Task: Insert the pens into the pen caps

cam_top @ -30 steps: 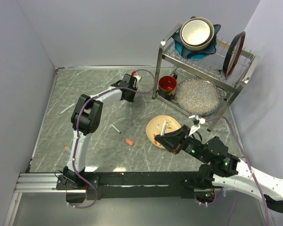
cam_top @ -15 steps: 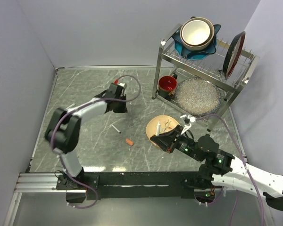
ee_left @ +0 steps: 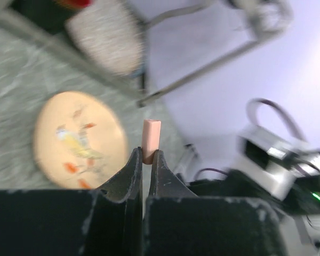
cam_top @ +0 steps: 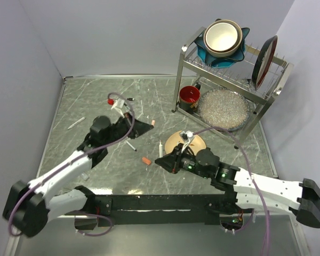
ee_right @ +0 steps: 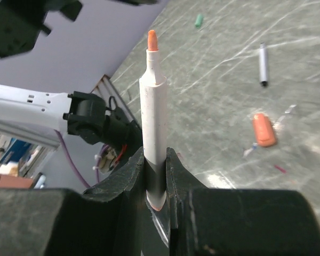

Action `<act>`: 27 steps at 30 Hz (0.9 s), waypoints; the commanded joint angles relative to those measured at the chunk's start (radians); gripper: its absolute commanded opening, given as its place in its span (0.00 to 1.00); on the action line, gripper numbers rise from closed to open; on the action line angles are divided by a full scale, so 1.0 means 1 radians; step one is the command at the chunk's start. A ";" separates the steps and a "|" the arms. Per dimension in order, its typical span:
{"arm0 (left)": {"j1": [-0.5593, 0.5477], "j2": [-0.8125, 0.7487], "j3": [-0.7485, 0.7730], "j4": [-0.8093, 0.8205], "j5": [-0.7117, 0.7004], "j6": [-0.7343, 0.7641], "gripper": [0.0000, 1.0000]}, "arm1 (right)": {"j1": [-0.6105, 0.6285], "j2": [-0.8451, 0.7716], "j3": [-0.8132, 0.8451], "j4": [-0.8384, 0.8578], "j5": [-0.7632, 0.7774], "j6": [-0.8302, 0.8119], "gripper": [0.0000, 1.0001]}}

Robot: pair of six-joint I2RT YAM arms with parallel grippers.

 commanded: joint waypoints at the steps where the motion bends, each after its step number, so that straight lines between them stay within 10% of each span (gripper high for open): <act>1: -0.045 -0.172 -0.096 0.244 -0.028 -0.060 0.01 | 0.002 0.082 0.062 0.189 -0.082 0.028 0.00; 27: -0.071 -0.380 -0.234 0.249 -0.064 -0.043 0.01 | 0.004 0.233 0.147 0.269 -0.106 0.052 0.00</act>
